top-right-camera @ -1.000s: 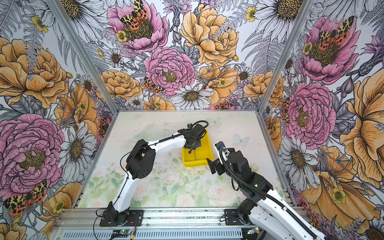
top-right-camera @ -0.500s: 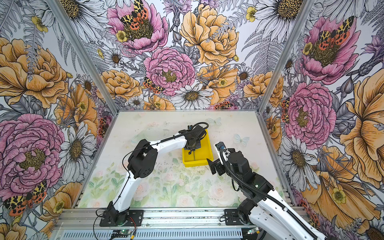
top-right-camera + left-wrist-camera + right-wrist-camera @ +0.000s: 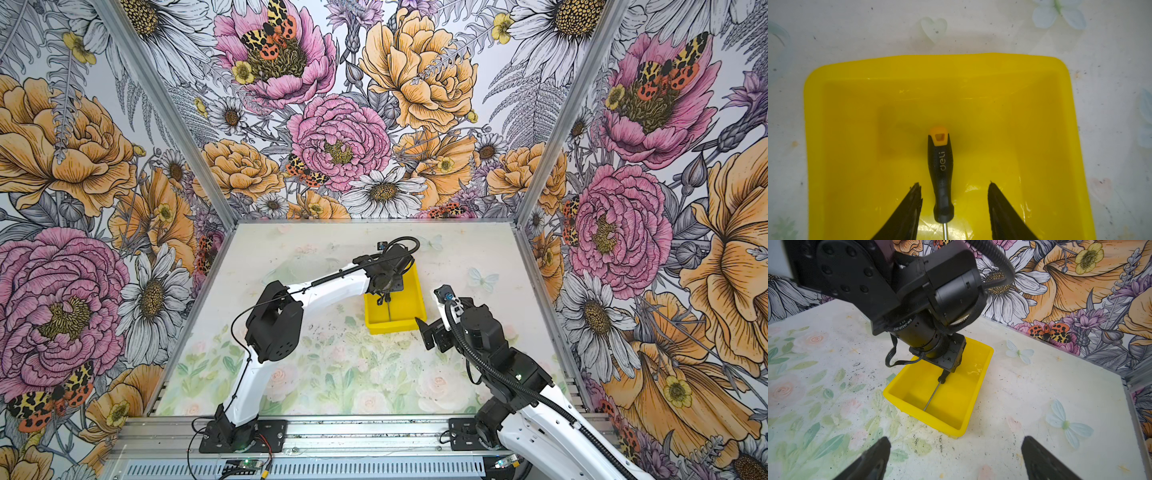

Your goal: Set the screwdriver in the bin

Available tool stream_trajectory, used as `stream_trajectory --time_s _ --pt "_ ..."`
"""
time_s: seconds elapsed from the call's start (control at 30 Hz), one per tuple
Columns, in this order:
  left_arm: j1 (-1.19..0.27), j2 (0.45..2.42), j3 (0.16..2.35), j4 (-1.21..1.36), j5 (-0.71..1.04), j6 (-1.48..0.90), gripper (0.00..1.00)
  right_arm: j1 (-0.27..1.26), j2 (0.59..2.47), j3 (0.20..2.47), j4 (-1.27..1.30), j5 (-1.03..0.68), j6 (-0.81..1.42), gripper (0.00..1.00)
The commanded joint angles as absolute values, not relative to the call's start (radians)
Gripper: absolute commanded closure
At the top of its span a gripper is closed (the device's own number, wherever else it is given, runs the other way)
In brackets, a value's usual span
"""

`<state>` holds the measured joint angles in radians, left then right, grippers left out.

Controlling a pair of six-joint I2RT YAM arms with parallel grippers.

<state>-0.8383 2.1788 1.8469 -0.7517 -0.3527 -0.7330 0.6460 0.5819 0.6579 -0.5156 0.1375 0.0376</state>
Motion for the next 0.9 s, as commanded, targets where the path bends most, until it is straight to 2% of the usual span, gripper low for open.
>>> stream_trajectory --time_s 0.0,0.13,0.33,0.4,0.47,0.87 --pt "-0.858 2.058 1.790 -0.742 -0.421 -0.716 0.45 0.637 0.549 0.663 -0.521 0.167 0.057 0.01" --pt "-0.885 1.954 1.702 -0.742 -0.465 -0.711 0.40 0.637 0.522 0.656 -0.525 0.177 0.071 0.00" --pt "-0.910 1.760 1.534 -0.742 -0.528 -0.702 0.26 0.635 0.512 0.645 -0.526 0.197 0.104 0.01" --pt "-0.909 1.700 1.473 -0.740 -0.546 -0.703 0.16 0.635 0.506 0.643 -0.523 0.230 0.110 0.01" --pt "-0.906 1.642 1.415 -0.741 -0.563 -0.695 0.02 0.635 0.507 0.640 -0.522 0.270 0.111 0.01" --pt "-0.753 1.416 1.150 -0.647 -0.543 -0.577 0.01 0.627 0.596 0.612 -0.446 0.462 0.103 0.00"
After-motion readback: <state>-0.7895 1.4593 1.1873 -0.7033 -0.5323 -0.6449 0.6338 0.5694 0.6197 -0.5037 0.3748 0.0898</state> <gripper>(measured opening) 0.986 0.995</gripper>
